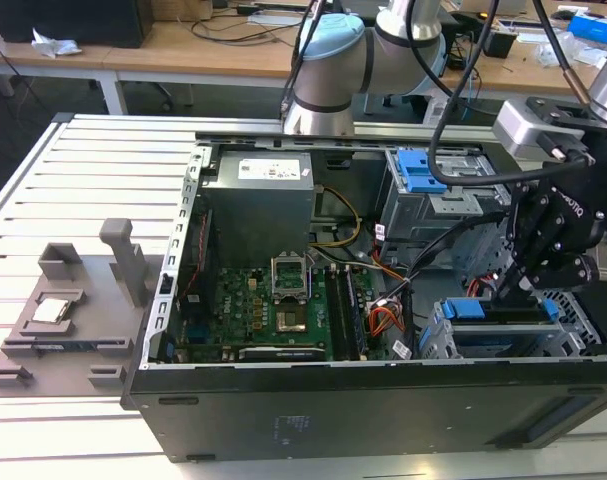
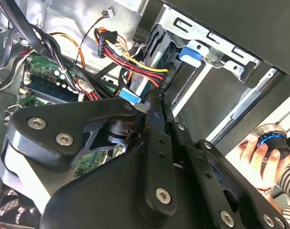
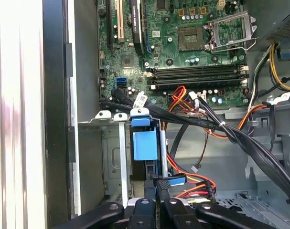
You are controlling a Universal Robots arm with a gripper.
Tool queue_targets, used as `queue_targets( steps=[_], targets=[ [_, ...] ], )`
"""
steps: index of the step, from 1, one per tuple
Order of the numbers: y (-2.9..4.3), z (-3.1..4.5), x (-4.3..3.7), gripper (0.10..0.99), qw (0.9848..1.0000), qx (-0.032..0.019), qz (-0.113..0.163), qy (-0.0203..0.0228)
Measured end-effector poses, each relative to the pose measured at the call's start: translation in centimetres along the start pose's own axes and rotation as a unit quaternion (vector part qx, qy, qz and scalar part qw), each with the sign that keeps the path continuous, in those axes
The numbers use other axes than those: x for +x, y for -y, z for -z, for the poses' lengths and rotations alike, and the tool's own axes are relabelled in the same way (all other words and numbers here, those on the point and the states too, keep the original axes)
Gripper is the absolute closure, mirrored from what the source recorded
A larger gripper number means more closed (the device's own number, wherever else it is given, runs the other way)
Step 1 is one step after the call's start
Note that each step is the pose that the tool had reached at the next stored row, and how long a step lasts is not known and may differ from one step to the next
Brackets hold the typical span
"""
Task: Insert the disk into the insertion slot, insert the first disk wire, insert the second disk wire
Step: 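Insert the second disk wire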
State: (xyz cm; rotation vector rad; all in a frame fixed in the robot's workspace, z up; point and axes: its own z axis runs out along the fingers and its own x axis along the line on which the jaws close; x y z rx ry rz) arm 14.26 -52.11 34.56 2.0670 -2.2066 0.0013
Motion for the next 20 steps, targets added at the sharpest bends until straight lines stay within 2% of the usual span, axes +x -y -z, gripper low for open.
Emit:
queue_targets(
  steps=[2,4,6,7,10,12,14,20],
  targets=[
    [-0.07,-0.01,0.0,0.804,1.0,0.0,0.0,0.0001],
    [-0.28,-0.02,-0.04,0.804,1.0,0.0,0.0,0.0],
    [-1.01,-0.14,-0.17,0.804,1.0,0.0,0.0,0.0],
    [-1.14,-0.33,-0.27,0.804,1.0,0.0,0.0,0.0001],
    [-1.16,-0.76,-0.56,0.804,1.0,0.0001,0.0,-0.0003],
    [-1.14,-0.97,-0.58,0.804,1.0,0.0002,0.0,-0.0026],
    [-1.14,-1.0,-0.58,0.804,1.0,0.0004,0.0,-0.0054],
    [-1.14,-0.99,-0.58,0.82,1.0,0.0004,-0.001,-0.0066]
  ],
)
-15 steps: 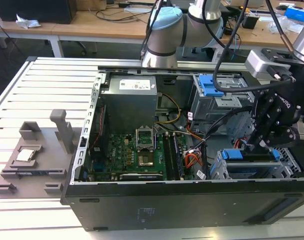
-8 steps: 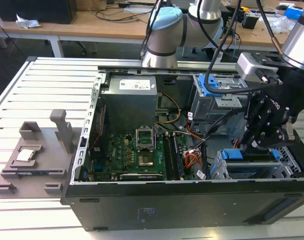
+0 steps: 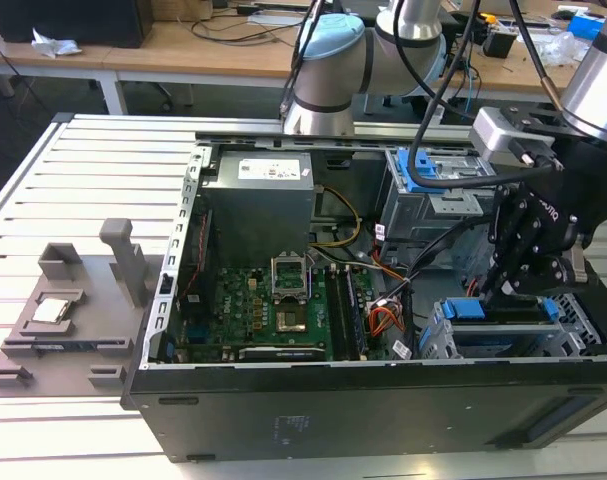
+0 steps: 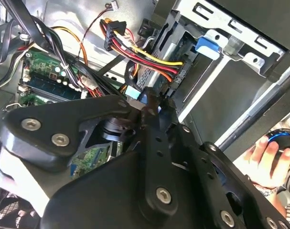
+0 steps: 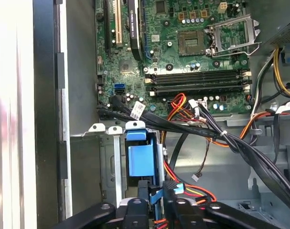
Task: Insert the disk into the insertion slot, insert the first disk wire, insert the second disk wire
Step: 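Insert the second disk wire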
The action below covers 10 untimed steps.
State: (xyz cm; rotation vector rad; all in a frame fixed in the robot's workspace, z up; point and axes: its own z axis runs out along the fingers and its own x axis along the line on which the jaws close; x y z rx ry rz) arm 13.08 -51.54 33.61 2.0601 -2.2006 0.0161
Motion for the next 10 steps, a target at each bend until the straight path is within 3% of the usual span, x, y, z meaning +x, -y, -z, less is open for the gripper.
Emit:
queue_targets(
  steps=[1,6,8,10],
  targets=[
    [0.0,0.0,0.0,0.878,1.0,0.0,0.0,-0.0003],
    [0.0,0.0,0.0,0.878,1.0,0.0001,0.0,-0.0014],
    [-0.02,0.33,0.04,0.878,1.0,0.0001,0.0,-0.0014],
    [0.0,0.3,0.4,0.878,1.0,0.0001,0.0,-0.0015]
  ],
)
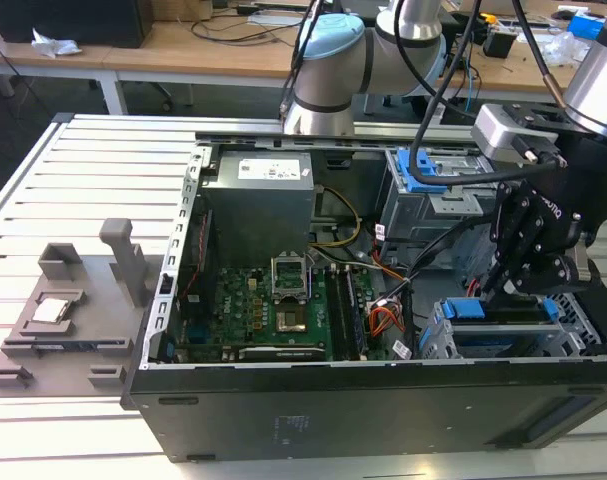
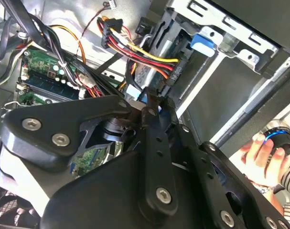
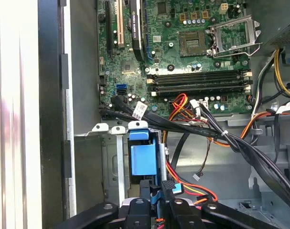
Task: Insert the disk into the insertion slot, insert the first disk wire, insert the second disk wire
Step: 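Insert the second disk wire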
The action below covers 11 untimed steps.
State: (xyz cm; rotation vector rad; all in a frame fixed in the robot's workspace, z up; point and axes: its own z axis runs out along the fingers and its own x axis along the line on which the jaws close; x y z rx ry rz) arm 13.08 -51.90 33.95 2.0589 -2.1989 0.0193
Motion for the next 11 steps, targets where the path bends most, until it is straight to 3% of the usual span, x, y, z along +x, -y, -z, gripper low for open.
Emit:
queue_targets(
  steps=[5,6,7,8,9,11],
  targets=[
    [0.01,-0.02,0.18,0.867,1.0,0.0,0.0,0.0],
    [0.01,-0.02,0.19,0.804,1.0,0.0,0.0,0.0],
    [0.01,-0.02,0.19,0.804,1.0,0.0,0.0,0.0],
    [0.01,-0.02,0.2,0.82,1.0,0.0,0.0,0.0],
    [0.01,-0.01,0.21,0.933,1.0,0.0,0.0,-0.0002],
    [0.01,-0.02,0.22,0.933,1.0,0.0,0.0,0.0]
  ],
)
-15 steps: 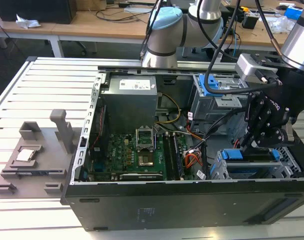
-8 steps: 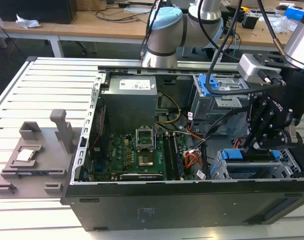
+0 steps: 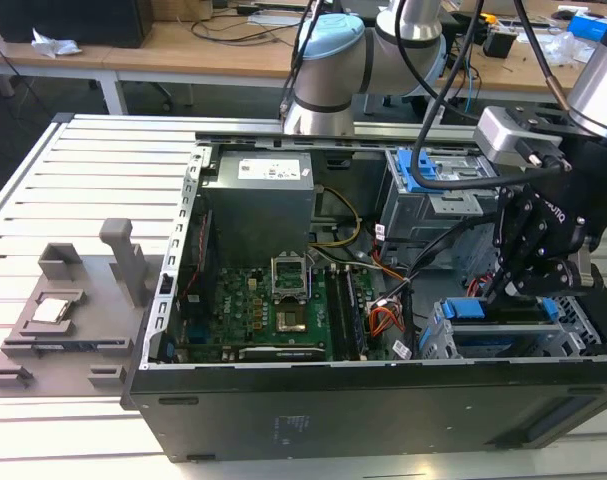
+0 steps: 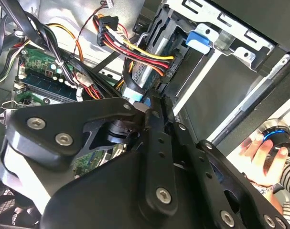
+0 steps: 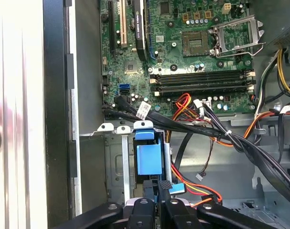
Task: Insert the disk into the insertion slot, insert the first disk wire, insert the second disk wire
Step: 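Insert the second disk wire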
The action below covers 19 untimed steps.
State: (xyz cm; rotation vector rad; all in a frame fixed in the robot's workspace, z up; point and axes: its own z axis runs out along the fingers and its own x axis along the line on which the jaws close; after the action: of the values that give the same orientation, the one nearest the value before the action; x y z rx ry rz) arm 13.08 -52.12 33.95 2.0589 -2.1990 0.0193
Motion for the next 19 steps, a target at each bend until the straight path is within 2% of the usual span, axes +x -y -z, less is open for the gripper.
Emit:
queue_targets(
  steps=[5,8,11,12,13,15,16,17,19],
  targets=[
    [0.0,0.0,0.02,0.933,1.0,0.0,0.0,-0.0001],
    [-0.02,0.24,-0.01,0.933,1.0,0.0003,0.0,-0.004],
    [-0.06,0.4,-0.32,0.933,1.0,0.0006,-0.001,-0.0099],
    [-0.05,0.39,-0.29,0.933,1.0,0.0003,0.0,-0.0053],
    [-0.04,0.38,-0.15,0.933,1.0,-0.0006,0.001,0.0093],
    [-0.01,0.36,0.12,0.933,0.9996,-0.0018,0.002,0.0277],
    [0.03,0.33,0.42,0.933,0.9992,-0.0025,0.003,0.0386],
    [0.06,0.3,0.66,0.933,0.999,-0.0028,0.004,0.044],
    [0.12,0.27,1.16,0.933,0.9986,-0.0033,0.005,0.0522]
  ],
)
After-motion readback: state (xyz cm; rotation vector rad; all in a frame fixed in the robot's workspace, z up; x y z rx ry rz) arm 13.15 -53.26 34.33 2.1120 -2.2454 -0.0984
